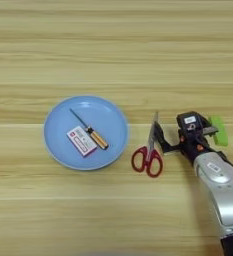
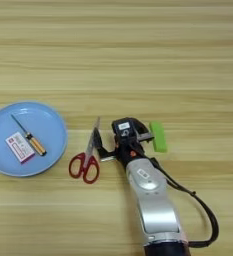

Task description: Move the objects on the table

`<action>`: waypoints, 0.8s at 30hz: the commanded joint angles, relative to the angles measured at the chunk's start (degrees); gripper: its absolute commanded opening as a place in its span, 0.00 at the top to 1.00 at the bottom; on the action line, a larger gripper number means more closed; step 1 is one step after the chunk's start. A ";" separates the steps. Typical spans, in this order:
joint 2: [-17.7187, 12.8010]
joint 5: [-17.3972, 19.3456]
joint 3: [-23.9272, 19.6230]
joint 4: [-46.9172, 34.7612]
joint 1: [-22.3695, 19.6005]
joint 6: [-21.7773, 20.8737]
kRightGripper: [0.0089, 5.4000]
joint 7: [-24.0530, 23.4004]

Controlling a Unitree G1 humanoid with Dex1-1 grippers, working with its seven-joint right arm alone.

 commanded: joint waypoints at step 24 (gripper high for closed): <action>-1.62 5.51 1.30 -25.04 14.80 1.13 0.00 6.98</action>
